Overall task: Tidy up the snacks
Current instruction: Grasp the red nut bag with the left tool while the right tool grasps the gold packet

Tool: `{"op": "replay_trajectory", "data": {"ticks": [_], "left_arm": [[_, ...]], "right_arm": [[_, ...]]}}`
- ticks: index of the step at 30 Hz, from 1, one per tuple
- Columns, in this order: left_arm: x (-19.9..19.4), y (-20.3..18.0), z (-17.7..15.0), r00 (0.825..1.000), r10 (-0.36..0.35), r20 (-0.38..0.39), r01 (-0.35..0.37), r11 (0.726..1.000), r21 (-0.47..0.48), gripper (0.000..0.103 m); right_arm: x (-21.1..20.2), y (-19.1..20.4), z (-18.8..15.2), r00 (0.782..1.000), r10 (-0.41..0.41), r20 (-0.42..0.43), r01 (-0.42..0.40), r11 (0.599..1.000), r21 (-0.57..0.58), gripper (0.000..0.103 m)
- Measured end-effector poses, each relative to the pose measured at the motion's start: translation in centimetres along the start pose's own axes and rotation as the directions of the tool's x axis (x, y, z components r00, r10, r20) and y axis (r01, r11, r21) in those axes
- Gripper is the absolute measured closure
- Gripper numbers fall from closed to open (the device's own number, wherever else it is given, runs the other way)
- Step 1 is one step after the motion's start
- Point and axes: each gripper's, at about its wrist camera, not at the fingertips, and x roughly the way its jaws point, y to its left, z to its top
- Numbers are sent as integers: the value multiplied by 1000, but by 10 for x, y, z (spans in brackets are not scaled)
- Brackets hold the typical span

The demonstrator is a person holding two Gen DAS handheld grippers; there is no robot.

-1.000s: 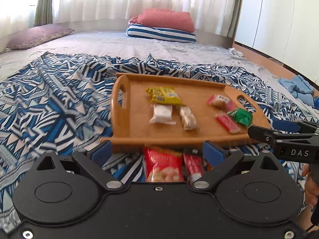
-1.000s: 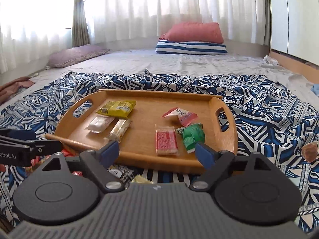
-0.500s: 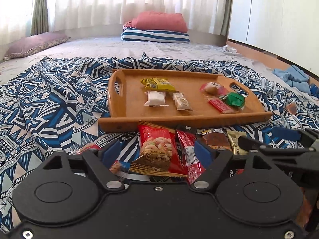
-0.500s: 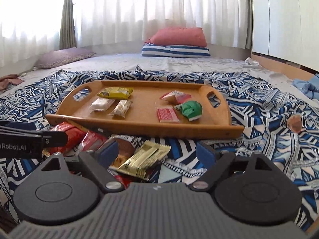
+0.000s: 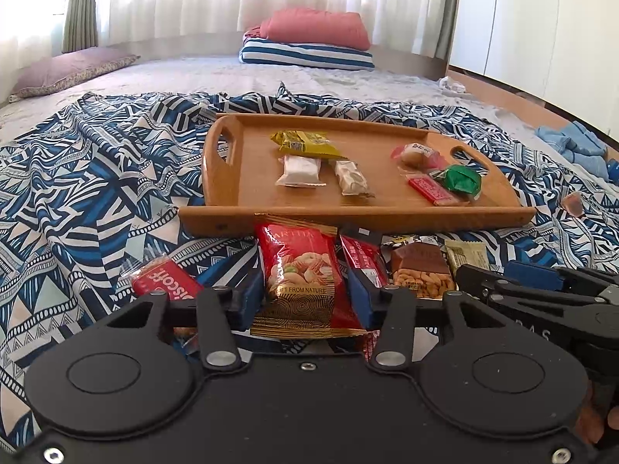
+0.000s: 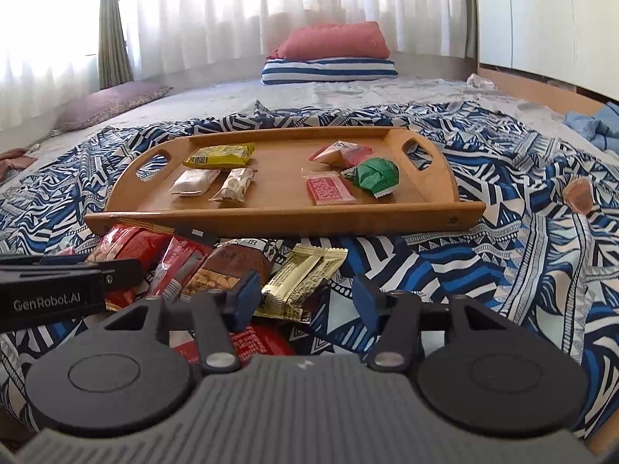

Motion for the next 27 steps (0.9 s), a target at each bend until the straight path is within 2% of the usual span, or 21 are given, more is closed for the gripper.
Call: {"op": "replay_trajectory", "data": {"ticks": [4, 7, 10, 14, 17, 20, 21, 24, 27], "left_arm": [[-4, 1, 0, 1000, -4, 5, 5, 1000, -16, 59], [-11, 3, 3, 999, -2, 43, 4, 999, -35, 59], [-9, -1, 5, 999, 22, 33, -23, 1000, 2, 59], [1, -1, 3, 1000, 12, -7, -12, 1000, -6, 58], [8, -3, 3, 999, 17, -28, -17, 1000, -2, 55], [12, -1, 5, 999, 11, -38, -12, 1000, -27, 56], [12, 0, 7, 999, 7, -41, -8, 999, -35, 58], [5, 4, 10, 999, -31, -10, 30, 997, -66, 61], [-4, -1, 13, 999, -23, 26, 24, 999, -32, 61]], "right_arm": [[2, 4, 3, 1000, -10, -11, 10, 1000, 10, 44], [6, 7, 5, 1000, -18, -23, 18, 1000, 6, 44], [11, 9, 7, 999, -25, -32, 26, 1000, 5, 44], [18, 13, 11, 998, -41, -47, 41, 999, -7, 45], [20, 13, 12, 998, -34, -54, 35, 999, 4, 49], [18, 13, 10, 998, -23, -53, 23, 1000, 5, 57], [17, 12, 10, 998, -21, -54, 21, 1000, 5, 62], [14, 9, 10, 998, -11, -56, 11, 1000, 15, 68], [10, 5, 11, 998, -1, -59, 3, 1000, 24, 69]]}}
